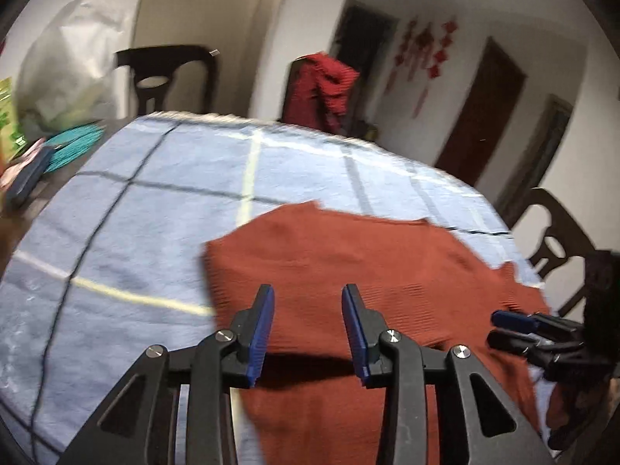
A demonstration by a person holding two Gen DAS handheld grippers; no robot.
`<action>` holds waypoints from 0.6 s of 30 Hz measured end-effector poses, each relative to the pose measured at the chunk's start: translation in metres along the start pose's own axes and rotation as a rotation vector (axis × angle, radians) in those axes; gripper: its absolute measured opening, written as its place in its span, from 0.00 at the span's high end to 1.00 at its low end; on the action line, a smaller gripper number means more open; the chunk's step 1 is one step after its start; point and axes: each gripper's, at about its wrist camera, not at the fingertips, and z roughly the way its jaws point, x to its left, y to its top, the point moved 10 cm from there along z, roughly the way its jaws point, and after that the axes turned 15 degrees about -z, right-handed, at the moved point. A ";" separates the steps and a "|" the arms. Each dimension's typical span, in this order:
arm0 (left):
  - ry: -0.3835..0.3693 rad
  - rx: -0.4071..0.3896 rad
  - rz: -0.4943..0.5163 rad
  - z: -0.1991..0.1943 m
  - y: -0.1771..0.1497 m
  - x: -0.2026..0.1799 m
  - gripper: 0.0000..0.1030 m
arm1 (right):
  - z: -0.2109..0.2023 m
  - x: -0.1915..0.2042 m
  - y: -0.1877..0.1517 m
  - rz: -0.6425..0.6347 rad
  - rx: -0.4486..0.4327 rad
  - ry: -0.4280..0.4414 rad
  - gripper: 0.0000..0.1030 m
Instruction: Fold small clothes
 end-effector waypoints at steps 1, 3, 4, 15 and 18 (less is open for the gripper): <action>0.015 0.006 -0.007 0.001 -0.001 0.009 0.62 | 0.007 0.002 0.002 0.007 0.009 0.010 0.53; 0.033 0.017 -0.015 0.004 -0.002 0.025 0.62 | 0.017 0.005 0.005 0.016 0.021 0.014 0.55; 0.041 0.023 -0.016 0.006 -0.004 0.030 0.63 | 0.021 0.006 0.007 0.015 0.025 0.016 0.58; 0.022 0.068 -0.007 0.015 -0.009 0.037 0.62 | 0.060 -0.002 0.020 0.069 0.086 0.044 0.92; 0.008 0.064 0.008 0.015 -0.007 0.029 0.62 | 0.044 -0.016 0.033 0.076 0.034 0.008 0.93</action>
